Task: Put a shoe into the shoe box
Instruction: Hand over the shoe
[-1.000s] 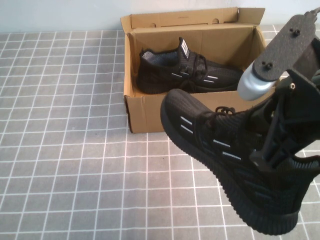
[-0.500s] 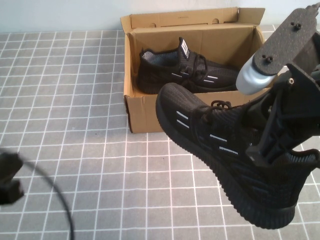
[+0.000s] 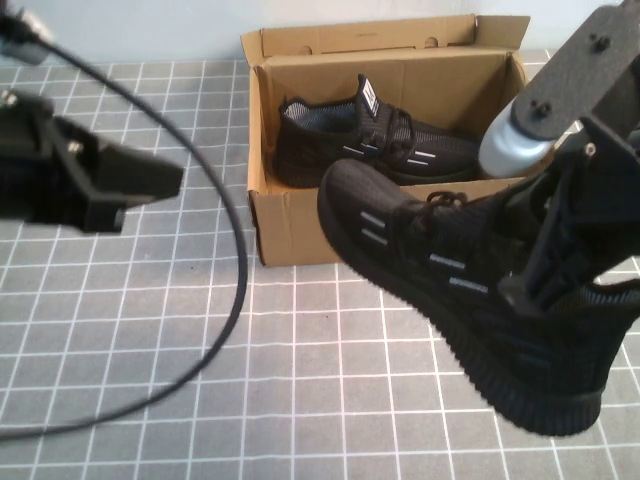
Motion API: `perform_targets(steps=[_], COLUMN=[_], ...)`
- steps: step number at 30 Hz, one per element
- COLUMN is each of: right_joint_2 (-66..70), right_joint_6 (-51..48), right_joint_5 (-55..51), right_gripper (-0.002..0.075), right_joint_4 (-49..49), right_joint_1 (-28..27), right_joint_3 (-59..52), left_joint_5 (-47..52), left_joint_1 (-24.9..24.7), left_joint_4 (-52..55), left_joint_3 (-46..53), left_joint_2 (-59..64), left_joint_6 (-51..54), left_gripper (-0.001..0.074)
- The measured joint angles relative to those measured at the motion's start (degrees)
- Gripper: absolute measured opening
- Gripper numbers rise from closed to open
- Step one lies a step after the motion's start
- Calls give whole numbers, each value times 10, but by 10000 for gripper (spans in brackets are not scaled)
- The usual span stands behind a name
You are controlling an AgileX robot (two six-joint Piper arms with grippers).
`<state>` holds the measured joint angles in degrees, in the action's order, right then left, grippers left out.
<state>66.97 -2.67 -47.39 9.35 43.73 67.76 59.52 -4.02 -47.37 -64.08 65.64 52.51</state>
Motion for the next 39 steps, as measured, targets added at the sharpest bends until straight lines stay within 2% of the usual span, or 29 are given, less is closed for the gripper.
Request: perform_targets(steps=[7,11,21,26,32,39], right_joint_2=[13,37,151,206,239,242], right_joint_6=[5,-6,-72,-182,-390,-622], right_joint_5=[-4,-16,-70,-73,-72,-135], right_gripper=[-3,-3,-3,-3,-3,-3], right_joint_4=[8,12,-11,-111,-219,-332], right_joint_1=[-48,-74,-123,-149,-161,-170], right_joint_3=[42,106,270,320,331,332], left_joint_5=[32,92,108,109,110,110], left_joint_1=[0,0,0,0,0,-8], left_joint_4=[-45,-46,-49,-55,-67,-69], left_joint_3=[-81,-141,-272,-311,-322,-322], left_joint_2=[86,135,217,245,271,284], left_joint_6=[80,91,94,101,112,114], left_gripper=[-1,-1,-1,-1,-1,-1])
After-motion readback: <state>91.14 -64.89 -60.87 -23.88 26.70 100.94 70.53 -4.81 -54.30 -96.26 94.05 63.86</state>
